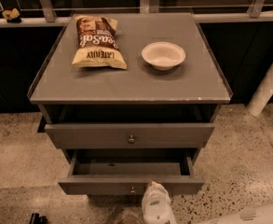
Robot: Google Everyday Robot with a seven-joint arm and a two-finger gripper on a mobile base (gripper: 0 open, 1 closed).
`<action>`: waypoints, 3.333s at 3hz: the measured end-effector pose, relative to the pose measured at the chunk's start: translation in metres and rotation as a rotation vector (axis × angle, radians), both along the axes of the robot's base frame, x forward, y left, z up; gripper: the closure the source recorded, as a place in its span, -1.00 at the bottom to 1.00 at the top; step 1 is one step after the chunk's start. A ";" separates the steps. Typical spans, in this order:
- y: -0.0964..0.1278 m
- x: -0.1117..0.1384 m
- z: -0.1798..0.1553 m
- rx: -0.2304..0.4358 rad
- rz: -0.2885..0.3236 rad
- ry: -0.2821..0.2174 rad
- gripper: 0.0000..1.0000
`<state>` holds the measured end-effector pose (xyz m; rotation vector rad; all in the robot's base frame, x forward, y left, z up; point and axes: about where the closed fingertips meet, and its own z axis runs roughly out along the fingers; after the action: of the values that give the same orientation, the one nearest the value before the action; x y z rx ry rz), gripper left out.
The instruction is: Open middle drawer
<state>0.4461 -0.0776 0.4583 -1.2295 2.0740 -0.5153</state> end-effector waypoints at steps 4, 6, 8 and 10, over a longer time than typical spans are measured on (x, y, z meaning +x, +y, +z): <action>-0.017 0.047 0.010 -0.074 -0.038 -0.079 1.00; -0.049 0.082 -0.012 -0.123 0.014 0.035 1.00; -0.062 0.078 -0.042 -0.088 0.054 0.123 1.00; -0.062 0.078 -0.042 -0.088 0.054 0.123 0.16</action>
Offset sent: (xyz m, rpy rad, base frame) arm 0.0202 -0.0088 0.0115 -0.0258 -0.1030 -0.0508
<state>0.5242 -0.1400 0.4167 -1.3957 2.1326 -0.5225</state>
